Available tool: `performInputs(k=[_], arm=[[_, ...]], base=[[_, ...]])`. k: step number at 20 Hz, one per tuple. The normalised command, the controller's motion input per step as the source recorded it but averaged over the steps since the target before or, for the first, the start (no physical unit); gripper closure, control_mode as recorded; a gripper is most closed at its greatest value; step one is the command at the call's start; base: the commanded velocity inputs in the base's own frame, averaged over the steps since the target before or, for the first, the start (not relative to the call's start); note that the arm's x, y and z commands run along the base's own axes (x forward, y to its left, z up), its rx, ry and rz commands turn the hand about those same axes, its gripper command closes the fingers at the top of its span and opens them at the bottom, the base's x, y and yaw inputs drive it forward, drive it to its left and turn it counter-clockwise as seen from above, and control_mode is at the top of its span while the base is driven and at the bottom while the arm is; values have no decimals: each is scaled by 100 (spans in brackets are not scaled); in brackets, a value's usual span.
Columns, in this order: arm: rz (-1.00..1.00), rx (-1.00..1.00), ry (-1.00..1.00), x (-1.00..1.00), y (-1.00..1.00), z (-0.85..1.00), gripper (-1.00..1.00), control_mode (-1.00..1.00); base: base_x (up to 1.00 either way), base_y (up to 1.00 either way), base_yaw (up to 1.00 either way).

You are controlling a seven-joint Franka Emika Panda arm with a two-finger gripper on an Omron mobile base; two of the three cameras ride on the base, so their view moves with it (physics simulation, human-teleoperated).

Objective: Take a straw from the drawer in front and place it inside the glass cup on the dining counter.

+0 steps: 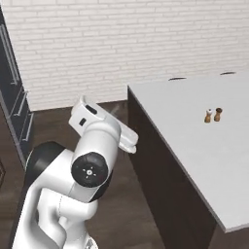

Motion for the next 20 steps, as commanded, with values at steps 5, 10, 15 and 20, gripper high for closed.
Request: performInputs(k=[5, 10, 15, 20], arm=[[0, 0, 0, 0, 0, 0, 100, 100], [0, 0, 0, 0, 0, 0, 100, 100], [0, 0, 0, 0, 0, 0, 100, 100], [0, 0, 0, 0, 0, 0, 100, 100]], base=[[100, 72, -41], [100, 99, -38], [100, 100, -36], [89, 100, -33]])
